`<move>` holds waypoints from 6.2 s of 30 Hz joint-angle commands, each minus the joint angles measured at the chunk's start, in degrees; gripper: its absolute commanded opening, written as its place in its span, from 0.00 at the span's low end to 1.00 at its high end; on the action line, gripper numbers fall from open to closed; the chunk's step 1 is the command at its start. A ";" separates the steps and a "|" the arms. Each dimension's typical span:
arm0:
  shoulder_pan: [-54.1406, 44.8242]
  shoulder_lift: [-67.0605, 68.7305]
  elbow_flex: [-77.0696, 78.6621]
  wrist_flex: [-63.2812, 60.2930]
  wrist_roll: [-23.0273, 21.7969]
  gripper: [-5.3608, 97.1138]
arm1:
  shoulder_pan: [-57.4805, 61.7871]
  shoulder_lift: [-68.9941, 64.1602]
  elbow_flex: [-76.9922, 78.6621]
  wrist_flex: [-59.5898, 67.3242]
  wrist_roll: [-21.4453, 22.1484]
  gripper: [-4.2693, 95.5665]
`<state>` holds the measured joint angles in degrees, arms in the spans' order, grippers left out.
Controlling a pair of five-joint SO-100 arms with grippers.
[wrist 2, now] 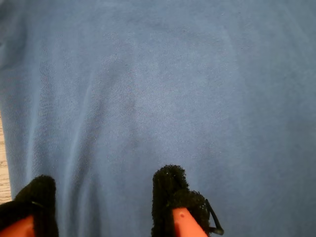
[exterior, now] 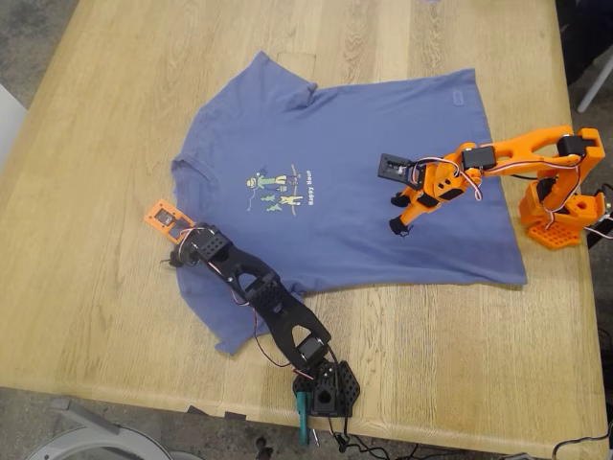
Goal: Fold a T-shirt
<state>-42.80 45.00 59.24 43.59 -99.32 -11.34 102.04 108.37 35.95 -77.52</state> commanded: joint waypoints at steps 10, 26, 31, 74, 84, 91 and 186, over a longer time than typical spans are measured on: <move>3.96 -2.20 -0.53 -0.79 -1.93 0.12 | -0.53 1.76 4.04 -3.34 3.34 0.36; 4.57 -2.72 -0.53 -2.29 -2.64 0.05 | 0.97 -8.00 0.88 -14.15 3.96 0.37; 4.57 -2.90 -0.53 -2.81 -2.64 0.05 | 1.32 -15.38 -6.42 -16.35 2.90 0.38; 7.21 5.10 -0.53 0.44 -2.99 0.05 | -11.87 -42.89 -19.42 -17.49 16.96 0.38; 8.96 8.26 -0.26 2.37 -2.99 0.05 | -13.80 -49.13 -32.87 -1.49 16.35 0.37; 9.23 10.20 1.67 2.37 -2.99 0.05 | -15.47 -58.45 -50.19 12.39 15.47 0.36; 52.65 43.95 2.37 -10.11 -2.72 0.05 | 24.43 -39.46 -54.93 -0.79 8.44 0.04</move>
<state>6.24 82.44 68.82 37.53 -102.13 11.95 57.30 53.79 36.91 -68.91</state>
